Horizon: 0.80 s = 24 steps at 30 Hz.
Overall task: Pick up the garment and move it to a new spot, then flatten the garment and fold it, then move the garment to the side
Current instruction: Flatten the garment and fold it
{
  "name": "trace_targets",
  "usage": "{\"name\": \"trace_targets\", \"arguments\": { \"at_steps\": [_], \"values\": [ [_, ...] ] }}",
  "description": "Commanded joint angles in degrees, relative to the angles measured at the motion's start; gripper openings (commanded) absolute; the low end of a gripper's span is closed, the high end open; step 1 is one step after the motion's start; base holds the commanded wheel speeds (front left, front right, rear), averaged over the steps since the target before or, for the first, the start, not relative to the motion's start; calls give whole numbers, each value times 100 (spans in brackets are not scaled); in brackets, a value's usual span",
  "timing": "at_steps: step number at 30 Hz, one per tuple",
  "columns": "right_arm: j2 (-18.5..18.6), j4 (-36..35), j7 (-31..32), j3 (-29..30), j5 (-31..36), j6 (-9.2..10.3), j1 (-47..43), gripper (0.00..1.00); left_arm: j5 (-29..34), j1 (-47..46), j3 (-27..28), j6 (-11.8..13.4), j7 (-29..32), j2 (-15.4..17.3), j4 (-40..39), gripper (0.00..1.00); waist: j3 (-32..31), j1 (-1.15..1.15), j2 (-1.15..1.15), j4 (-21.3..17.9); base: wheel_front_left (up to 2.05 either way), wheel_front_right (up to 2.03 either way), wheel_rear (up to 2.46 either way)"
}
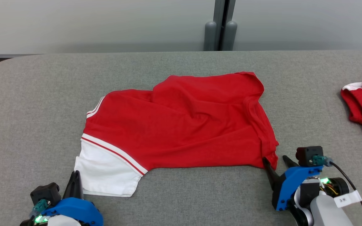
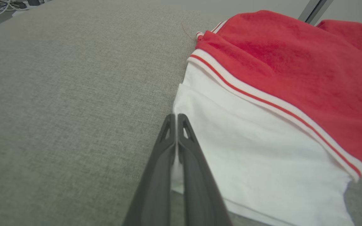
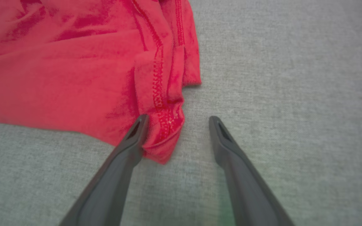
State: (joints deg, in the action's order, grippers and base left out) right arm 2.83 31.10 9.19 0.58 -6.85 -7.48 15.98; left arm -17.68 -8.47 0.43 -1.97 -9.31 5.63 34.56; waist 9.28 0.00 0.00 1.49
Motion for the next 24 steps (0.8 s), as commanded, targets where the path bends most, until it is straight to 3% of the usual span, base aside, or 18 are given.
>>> {"name": "trace_targets", "arguments": {
  "at_steps": [1, 2, 3, 4, 5, 6, 10, 14, 19, 24],
  "values": [
    [12, 173, 98, -123, 16, -3, 125, 100, -36, -86, -29, 27, 8, 27, -41, 0, 23, 0, 0, 8, 0, 0, 0],
    [8, 281, 159, -199, 28, -4, 157, 100, -41, -96, -36, 21, 16, 27, -50, 0, 36, 0, 0, 13, 0, 0, 0],
    [5, 362, 199, -271, 20, -4, 184, 80, -41, -108, -47, 12, 23, 28, -56, 0, 45, 0, 0, 20, 0, 0, 0],
    [-5, 434, 243, -318, -35, -4, 192, 68, -38, -114, -52, 3, 27, 36, -62, 0, 49, 0, 0, 26, 0, 0, 0],
    [-10, 500, 276, -364, -71, -6, 184, 9, -37, -113, -56, -7, 18, 43, -70, 0, 50, 0, 0, 30, 0, 0, 0],
    [-13, 540, 302, -410, -126, -8, 177, 0, -52, -108, -58, -16, 1, 46, -78, 0, 49, 0, 0, 31, 0, 0, 0],
    [8, 359, 61, -333, -418, -2, 120, 0, -171, -88, -7, -76, -112, 32, -186, 0, 8, 0, 0, 11, 0, 0, 0],
    [11, -246, -244, -70, -900, -3, 15, 0, -505, -133, 168, -224, -340, -23, -617, 0, -98, 0, 0, -34, 0, 0, 0],
    [22, -1524, -204, 29, -1637, -3, -123, 0, -1121, -257, 357, -420, -349, -58, -1629, 0, -245, 0, 0, -148, 0, 0, 0],
    [16, -2955, 199, 316, -1938, -3, 74, 0, -1620, -675, 388, -499, 207, 187, -2892, 0, -342, 0, 0, -267, 0, 0, 0]
  ]
}}
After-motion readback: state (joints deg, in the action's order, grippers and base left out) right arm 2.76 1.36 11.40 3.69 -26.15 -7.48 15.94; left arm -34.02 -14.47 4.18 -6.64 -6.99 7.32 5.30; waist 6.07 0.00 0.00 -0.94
